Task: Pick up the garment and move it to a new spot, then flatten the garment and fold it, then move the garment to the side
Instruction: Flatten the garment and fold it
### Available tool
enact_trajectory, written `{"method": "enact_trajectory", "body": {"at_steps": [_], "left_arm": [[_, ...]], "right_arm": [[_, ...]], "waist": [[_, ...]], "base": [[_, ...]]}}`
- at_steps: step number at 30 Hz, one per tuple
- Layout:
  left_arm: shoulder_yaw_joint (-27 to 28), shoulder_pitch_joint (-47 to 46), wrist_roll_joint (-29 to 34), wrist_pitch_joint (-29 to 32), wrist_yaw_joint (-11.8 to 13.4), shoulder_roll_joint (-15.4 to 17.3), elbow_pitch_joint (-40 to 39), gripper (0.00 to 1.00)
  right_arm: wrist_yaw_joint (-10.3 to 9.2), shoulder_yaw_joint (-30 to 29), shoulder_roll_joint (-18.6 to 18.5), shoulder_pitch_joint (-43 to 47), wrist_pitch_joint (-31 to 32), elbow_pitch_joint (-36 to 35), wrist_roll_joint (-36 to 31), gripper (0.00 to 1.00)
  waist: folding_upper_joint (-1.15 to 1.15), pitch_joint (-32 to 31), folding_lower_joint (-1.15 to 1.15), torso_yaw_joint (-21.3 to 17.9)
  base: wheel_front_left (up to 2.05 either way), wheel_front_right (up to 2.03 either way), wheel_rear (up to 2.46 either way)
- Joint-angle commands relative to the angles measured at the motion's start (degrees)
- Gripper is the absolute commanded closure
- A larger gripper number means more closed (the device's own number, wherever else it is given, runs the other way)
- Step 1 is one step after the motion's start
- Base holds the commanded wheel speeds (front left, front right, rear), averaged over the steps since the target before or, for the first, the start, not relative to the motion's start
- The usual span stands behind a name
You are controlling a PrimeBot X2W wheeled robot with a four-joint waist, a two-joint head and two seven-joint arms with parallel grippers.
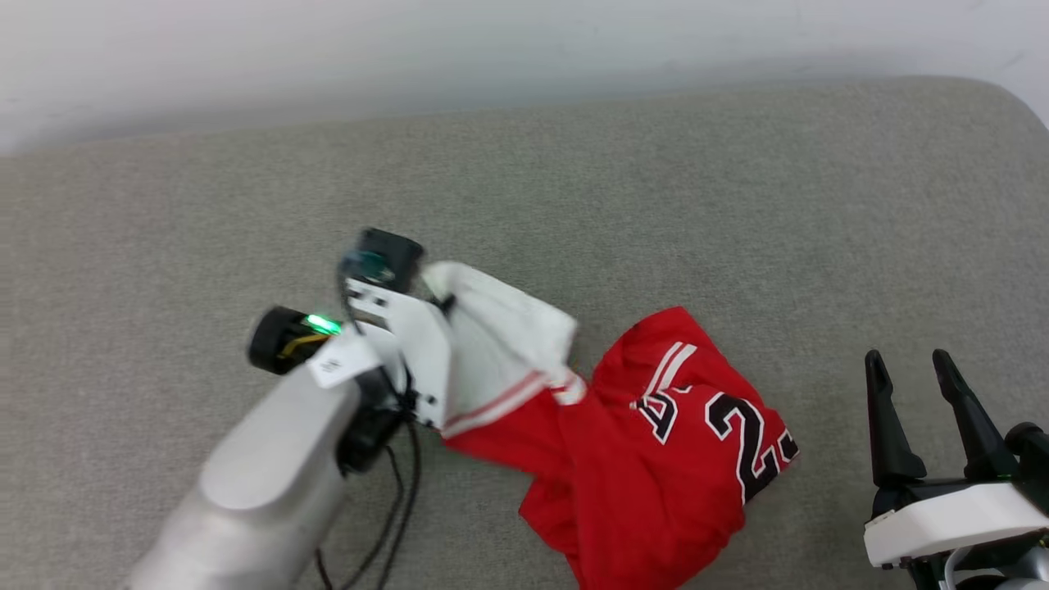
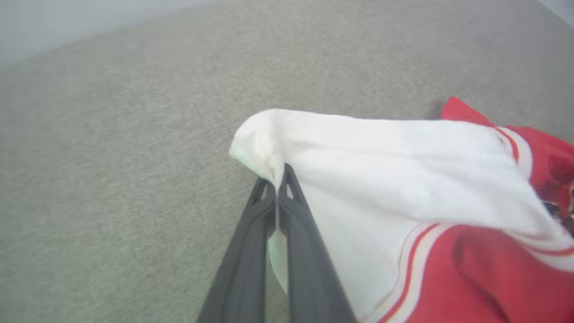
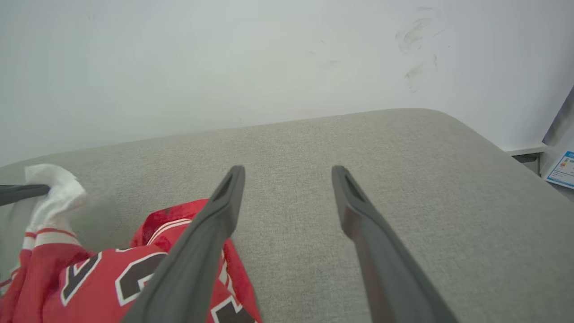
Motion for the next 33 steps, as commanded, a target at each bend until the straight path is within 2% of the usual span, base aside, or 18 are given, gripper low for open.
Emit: {"method": "enact_trajectory", "body": {"at_steps": [1,8,13,19,24,25,26,27,33], "left_arm": [[1.5,0.1,-0.4,-1.2,1.1,1.6,-0.8,1.00],[10.3,8.2,-4.7,-4.0,7.4,9.2,-6.6,1.00],[16.2,19.4,-9.5,-5.9,11.9,11.9,-9.8,1.00],[18.8,31.9,-14.3,-8.0,14.3,9.7,-11.3,1.00],[17.9,36.4,-16.0,-9.5,12.7,6.7,-11.0,1.00],[17.9,36.3,-15.9,-10.4,12.3,6.3,-11.1,0.74],[17.9,35.9,-15.3,-11.4,12.3,6.3,-11.3,0.12],[18.0,35.4,-14.8,-12.7,12.1,6.2,-11.6,0.00],[18.3,33.6,-11.9,-19.6,10.7,6.1,-14.1,0.00]], "right_arm": [[-0.05,0.0,0.1,0.1,0.1,-0.1,0.2,0.00],[-0.04,-0.6,0.1,0.9,0.4,-0.5,0.5,0.00],[-0.05,-1.1,0.1,1.0,0.6,-1.0,0.6,0.00],[-0.05,-1.6,0.1,1.0,0.8,-1.1,0.4,0.00],[-0.05,-2.3,0.1,1.4,1.8,-1.5,-0.3,0.00],[-0.05,-2.5,0.1,1.6,2.0,-1.7,-0.5,0.00],[-0.04,-2.6,0.1,1.7,2.4,-1.7,-0.6,0.00],[-0.04,-2.6,0.1,1.8,2.6,-1.8,-0.8,0.00],[-0.05,-2.9,0.1,2.9,4.0,-2.3,-0.9,0.00]], "waist": [[0.00,-0.7,0.00,0.8],[0.00,-1.2,0.00,2.6],[0.00,-0.7,0.00,3.5],[0.00,-0.7,0.00,4.5],[0.00,-2.1,0.00,5.6],[0.00,-2.5,0.00,5.8],[0.00,-2.9,0.00,5.9],[0.00,-3.5,0.00,6.0],[0.00,-6.2,0.00,6.1]], "base": [[0.00,0.00,0.00],[0.00,0.00,0.00],[0.00,0.00,0.00],[0.00,0.00,0.00],[0.00,0.00,0.00],[0.00,0.00,0.00],[0.00,0.00,0.00],[0.00,0.00,0.00],[0.00,0.00,0.00]]}}
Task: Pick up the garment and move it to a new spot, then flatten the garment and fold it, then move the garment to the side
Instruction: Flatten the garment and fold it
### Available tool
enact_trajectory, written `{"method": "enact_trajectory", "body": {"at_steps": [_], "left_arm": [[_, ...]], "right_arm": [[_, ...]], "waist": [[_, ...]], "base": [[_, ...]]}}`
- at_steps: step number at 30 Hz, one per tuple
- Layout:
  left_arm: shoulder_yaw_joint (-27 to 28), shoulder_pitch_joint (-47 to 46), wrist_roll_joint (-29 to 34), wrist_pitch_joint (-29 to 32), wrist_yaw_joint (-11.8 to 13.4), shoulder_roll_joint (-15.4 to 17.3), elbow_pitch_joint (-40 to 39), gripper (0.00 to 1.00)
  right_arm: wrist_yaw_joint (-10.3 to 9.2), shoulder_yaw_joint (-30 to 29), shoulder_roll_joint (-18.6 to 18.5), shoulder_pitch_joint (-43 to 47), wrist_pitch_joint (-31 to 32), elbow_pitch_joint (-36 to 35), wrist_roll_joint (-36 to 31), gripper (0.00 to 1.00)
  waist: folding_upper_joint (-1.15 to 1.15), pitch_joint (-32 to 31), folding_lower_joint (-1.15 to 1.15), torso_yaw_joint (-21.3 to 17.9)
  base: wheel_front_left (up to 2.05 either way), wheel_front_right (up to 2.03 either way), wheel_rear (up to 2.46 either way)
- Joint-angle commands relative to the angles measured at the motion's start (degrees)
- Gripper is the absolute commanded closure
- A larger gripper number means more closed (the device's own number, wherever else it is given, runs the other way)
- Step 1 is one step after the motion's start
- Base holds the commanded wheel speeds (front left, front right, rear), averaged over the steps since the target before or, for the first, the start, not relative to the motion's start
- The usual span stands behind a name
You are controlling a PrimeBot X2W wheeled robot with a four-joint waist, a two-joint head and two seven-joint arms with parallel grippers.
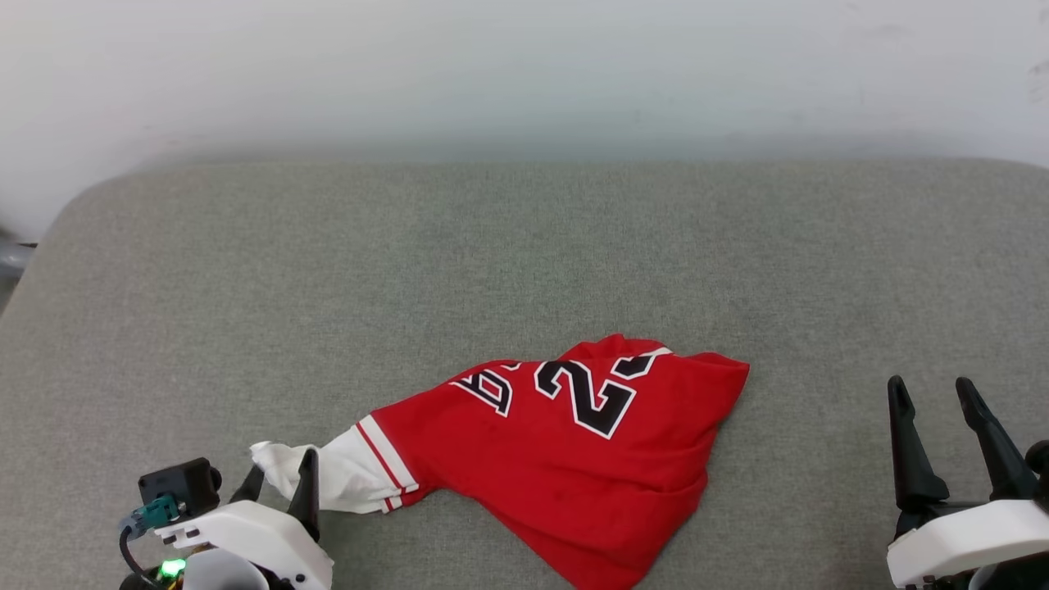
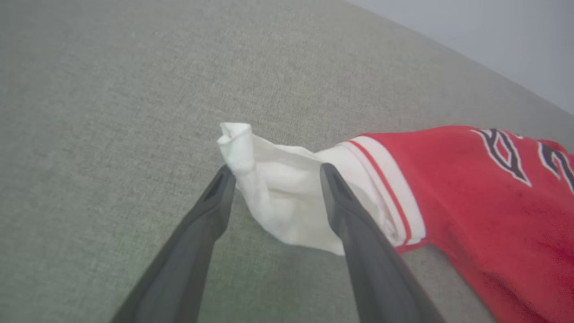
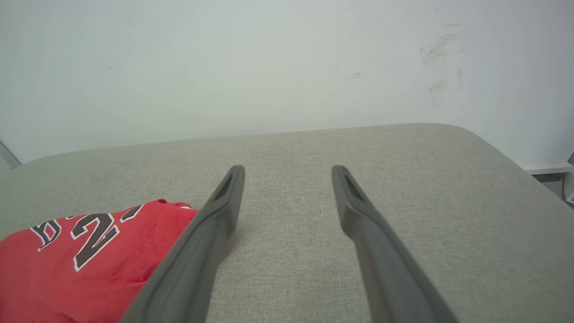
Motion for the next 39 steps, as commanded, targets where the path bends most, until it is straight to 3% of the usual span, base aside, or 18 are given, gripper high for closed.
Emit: {"method": "enact_trajectory", "body": {"at_steps": [1,9,16,31,39], "left_arm": [[0.0,-0.6,0.6,-0.7,-0.2,0.0,-0.4,0.00],[-0.9,-1.6,6.8,-8.4,1.0,1.0,-7.6,0.00],[-2.9,-1.1,10.7,-10.4,2.4,0.2,-14.2,0.00],[-5.2,-7.3,12.0,-11.4,0.7,-3.7,-15.8,0.00],[-4.8,-8.2,12.4,-12.3,-0.5,-5.7,-13.9,0.00]], "right_arm": [[-0.04,-0.2,0.1,0.4,0.1,-0.3,-0.1,0.00],[-0.04,-1.1,0.1,1.9,4.0,0.6,3.2,0.00],[-0.04,-1.5,0.0,-2.3,13.2,4.3,6.5,0.00],[-0.04,8.9,-14.0,-21.4,38.4,16.4,12.9,0.00],[-0.04,15.9,-16.6,-23.5,51.1,26.7,16.1,0.00]], "waist": [[0.00,-0.9,0.00,0.0],[0.00,-3.0,0.00,0.0],[0.00,-1.4,0.00,1.6],[0.00,7.7,0.00,11.5],[0.00,10.0,0.00,13.4]], "base": [[0.00,0.00,0.00],[0.00,0.00,0.00],[0.00,0.00,0.00],[0.00,0.00,0.00],[0.00,0.00,0.00]]}}
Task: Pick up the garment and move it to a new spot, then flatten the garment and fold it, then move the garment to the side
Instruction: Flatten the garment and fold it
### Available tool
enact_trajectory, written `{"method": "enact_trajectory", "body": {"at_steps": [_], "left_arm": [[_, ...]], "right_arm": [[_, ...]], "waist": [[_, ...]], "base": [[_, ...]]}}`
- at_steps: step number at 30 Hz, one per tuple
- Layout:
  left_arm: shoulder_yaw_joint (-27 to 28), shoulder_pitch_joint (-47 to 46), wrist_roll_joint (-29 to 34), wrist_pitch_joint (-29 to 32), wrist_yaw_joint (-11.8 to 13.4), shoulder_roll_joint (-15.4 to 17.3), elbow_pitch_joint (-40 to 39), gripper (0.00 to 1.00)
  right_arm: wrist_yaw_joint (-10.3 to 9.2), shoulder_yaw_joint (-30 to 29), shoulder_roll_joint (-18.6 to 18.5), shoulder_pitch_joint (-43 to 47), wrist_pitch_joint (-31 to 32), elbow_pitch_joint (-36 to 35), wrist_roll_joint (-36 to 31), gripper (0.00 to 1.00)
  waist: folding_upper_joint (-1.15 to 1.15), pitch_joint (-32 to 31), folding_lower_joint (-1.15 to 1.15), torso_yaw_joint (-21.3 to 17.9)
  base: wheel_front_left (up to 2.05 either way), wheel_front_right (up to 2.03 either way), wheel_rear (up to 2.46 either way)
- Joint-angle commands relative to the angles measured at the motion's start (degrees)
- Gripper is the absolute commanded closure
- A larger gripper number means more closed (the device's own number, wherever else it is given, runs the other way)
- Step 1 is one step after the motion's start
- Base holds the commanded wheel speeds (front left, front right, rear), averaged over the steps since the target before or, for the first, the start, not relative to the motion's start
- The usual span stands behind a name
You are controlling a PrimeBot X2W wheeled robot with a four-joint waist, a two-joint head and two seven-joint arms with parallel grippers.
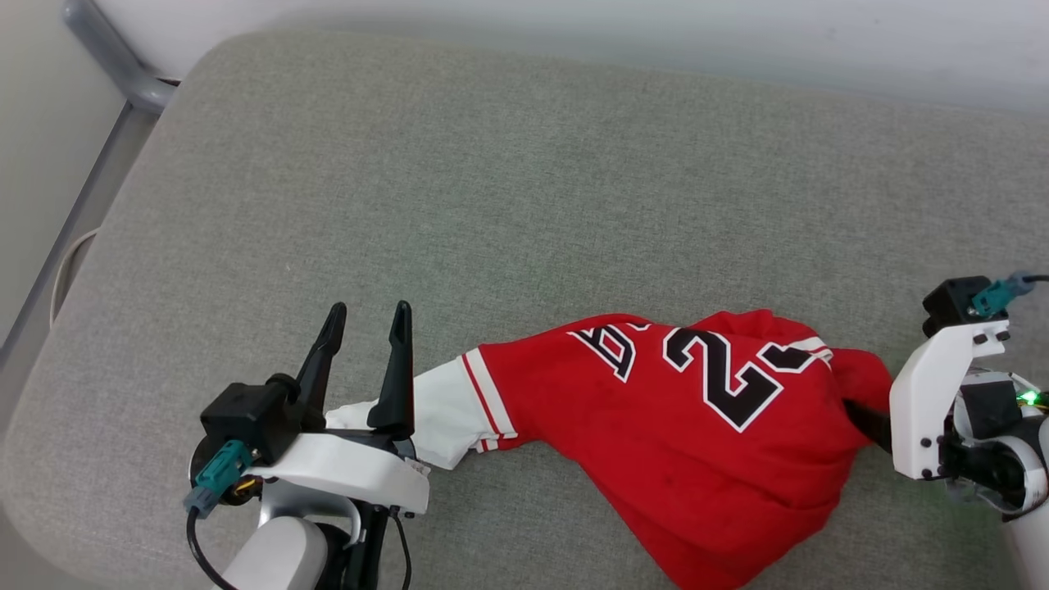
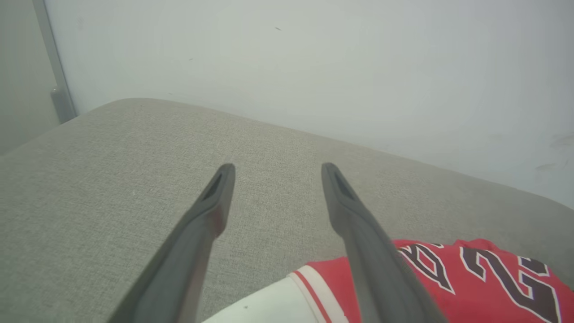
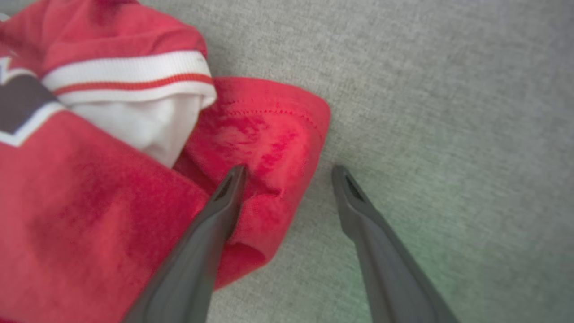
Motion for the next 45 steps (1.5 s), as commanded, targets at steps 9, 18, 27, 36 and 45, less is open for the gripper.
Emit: {"method": "enact_trajectory", "body": {"at_steps": [9,18,27,36,45], "left_arm": [[1.4,0.2,0.7,-0.5,-0.5,0.0,1.5,0.00],[1.9,2.4,0.5,0.7,0.4,2.1,0.8,0.00],[2.3,4.6,0.1,2.4,1.8,3.8,-1.1,0.00],[2.4,5.7,-0.4,3.1,2.2,4.6,-0.8,0.00],[2.2,7.3,-1.2,3.2,2.2,4.8,0.9,0.00]], "right_arm": [[-0.05,0.1,1.5,-1.1,-0.8,1.9,2.8,1.00],[-0.05,-6.5,0.7,0.6,-6.7,-13.3,1.7,1.00],[-0.04,-19.1,10.8,25.1,-3.3,-31.6,-3.3,1.00],[-0.04,-19.7,17.2,41.4,-5.8,-28.2,-1.1,1.00],[-0.04,-15.2,17.1,37.1,-25.9,-20.0,2.4,0.00]], "waist": [[0.00,-1.1,-0.01,-2.3],[0.00,-6.4,-0.01,-9.2],[0.00,-9.2,-0.01,-14.3],[0.00,-9.8,-0.01,-15.7],[0.00,-11.3,-0.01,-15.4]], "base": [[0.00,0.00,0.00],[0.00,0.00,0.00],[0.00,0.00,0.00],[0.00,0.00,0.00],[0.00,0.00,0.00]]}}
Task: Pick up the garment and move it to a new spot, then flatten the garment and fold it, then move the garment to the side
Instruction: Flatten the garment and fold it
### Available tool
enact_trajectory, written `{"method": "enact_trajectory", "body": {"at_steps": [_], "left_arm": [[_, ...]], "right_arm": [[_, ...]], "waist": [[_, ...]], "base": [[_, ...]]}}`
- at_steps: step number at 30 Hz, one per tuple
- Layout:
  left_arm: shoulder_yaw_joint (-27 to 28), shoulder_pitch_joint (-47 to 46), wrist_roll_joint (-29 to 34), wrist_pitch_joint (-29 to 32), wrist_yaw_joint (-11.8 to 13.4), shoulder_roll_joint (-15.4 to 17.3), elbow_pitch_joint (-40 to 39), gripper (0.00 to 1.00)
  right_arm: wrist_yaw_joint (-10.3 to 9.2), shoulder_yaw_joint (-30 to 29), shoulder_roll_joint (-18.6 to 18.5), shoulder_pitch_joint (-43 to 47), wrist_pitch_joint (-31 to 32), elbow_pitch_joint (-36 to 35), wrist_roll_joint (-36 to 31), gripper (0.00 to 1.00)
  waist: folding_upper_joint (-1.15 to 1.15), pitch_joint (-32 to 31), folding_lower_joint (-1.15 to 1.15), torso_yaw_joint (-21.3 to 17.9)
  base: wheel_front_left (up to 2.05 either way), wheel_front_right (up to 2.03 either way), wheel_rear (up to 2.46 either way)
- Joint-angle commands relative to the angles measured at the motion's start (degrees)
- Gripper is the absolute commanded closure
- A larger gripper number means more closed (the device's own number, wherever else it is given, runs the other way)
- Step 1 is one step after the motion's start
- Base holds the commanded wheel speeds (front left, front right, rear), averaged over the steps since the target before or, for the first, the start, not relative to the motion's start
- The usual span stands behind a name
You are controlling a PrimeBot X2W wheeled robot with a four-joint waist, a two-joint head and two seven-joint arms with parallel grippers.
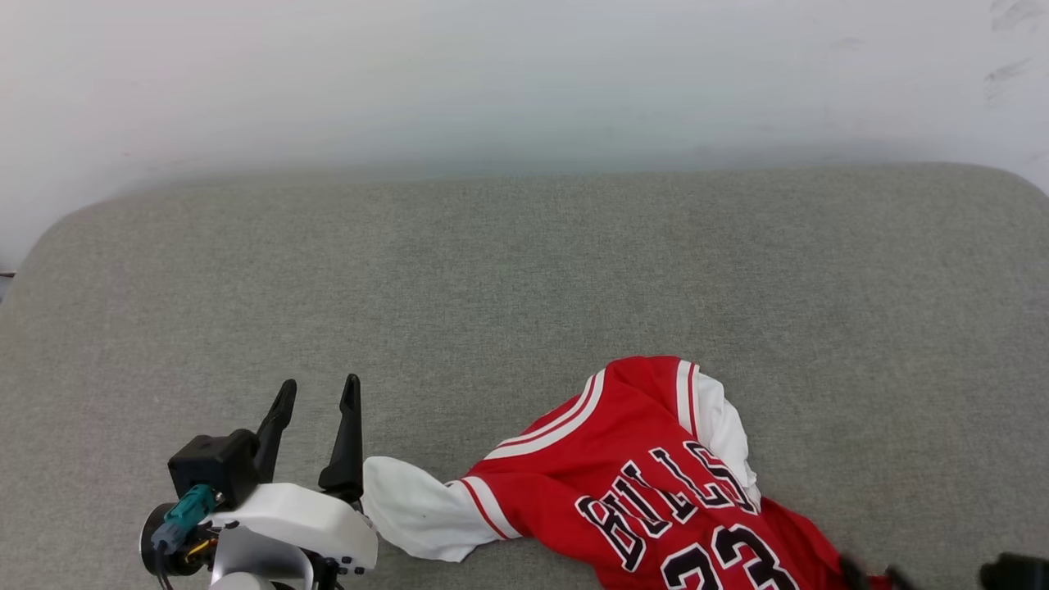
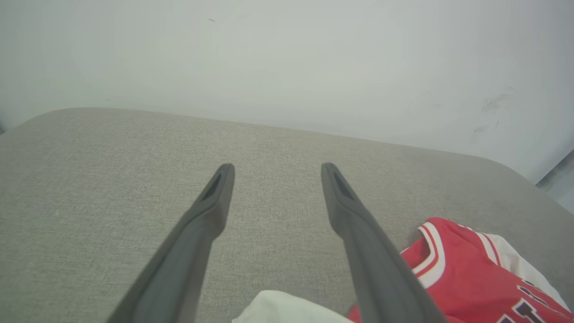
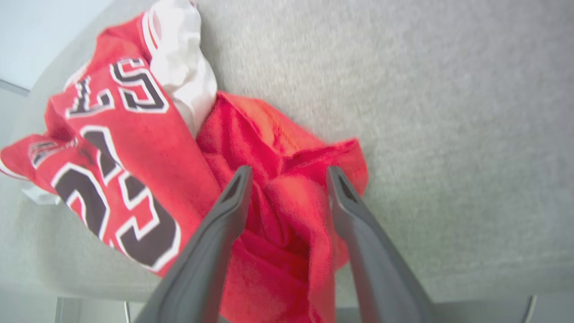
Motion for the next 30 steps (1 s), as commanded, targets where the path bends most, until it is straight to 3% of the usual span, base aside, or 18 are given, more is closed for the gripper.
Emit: {"method": "enact_trajectory", "body": {"at_steps": [1,6,11,16,24,30], "left_arm": [[0.1,0.6,-0.2,-0.1,0.3,0.4,0.3,0.00],[0.1,1.2,-0.4,-0.5,0.3,0.2,0.5,0.00],[-0.1,-0.1,-0.2,-1.0,0.2,-0.3,0.3,0.00],[-0.6,-1.5,0.1,-1.5,-0.5,-1.2,0.7,0.00],[-0.9,-4.2,0.4,-2.8,-1.7,-3.4,2.0,0.00],[-1.0,-5.8,0.7,-3.4,-3.1,-5.3,3.6,0.00]], "right_arm": [[-0.04,-0.3,0.0,-1.2,-3.6,-0.9,-0.4,0.00],[-0.04,-2.4,0.0,-5.0,-15.9,-3.2,-2.8,0.00],[-0.04,-3.9,-1.6,-9.4,-17.6,-0.6,-4.9,0.00],[-0.04,-2.1,-5.3,-14.5,-10.3,3.1,-3.8,0.00],[-0.04,7.1,-13.4,-22.9,10.0,2.8,-3.8,0.00],[-0.05,13.1,-17.2,-27.3,16.0,7.2,-3.6,0.00]], "waist": [[0.00,-0.4,0.00,0.1],[0.00,-1.2,0.00,0.6],[0.00,-0.8,0.00,2.1],[0.00,0.4,0.00,5.3],[0.00,5.0,0.00,10.6],[0.00,7.8,0.00,13.1]], "base": [[0.00,0.00,0.00],[0.00,0.00,0.00],[0.00,0.00,0.00],[0.00,0.00,0.00],[0.00,0.00,0.00],[0.00,0.00,0.00]]}}
